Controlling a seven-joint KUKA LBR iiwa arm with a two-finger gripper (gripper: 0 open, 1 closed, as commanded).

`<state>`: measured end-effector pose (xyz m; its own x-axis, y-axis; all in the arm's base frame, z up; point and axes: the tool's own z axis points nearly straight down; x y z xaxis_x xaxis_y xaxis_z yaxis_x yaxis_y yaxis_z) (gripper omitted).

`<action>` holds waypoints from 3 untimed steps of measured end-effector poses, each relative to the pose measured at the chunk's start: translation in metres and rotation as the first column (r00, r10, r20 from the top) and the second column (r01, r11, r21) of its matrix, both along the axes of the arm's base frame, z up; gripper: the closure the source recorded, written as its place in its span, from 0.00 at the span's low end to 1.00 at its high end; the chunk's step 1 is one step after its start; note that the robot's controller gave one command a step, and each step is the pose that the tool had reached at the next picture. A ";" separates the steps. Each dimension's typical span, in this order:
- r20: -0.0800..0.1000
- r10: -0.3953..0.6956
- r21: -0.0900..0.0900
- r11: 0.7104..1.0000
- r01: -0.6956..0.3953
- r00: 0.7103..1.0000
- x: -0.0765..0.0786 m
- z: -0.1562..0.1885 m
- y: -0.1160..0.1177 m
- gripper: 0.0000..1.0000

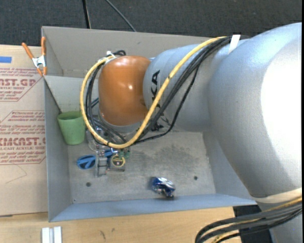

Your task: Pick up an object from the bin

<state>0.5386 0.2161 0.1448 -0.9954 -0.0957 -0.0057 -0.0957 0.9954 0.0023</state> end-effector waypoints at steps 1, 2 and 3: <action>-0.005 -0.058 -0.002 0.998 0.058 0.998 -0.002 -0.078 -0.028 0.00; -0.001 -0.056 0.001 0.998 0.056 0.998 0.000 -0.073 -0.026 1.00; 0.005 0.234 -0.003 0.972 -0.234 0.972 0.054 -0.071 -0.117 1.00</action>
Offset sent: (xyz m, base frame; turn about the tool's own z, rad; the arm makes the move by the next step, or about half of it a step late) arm -0.0018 -0.0275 -0.0748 0.0570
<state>0.5928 0.0992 0.0733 -0.9454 -0.3257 -0.0107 -0.3257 0.9455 -0.0008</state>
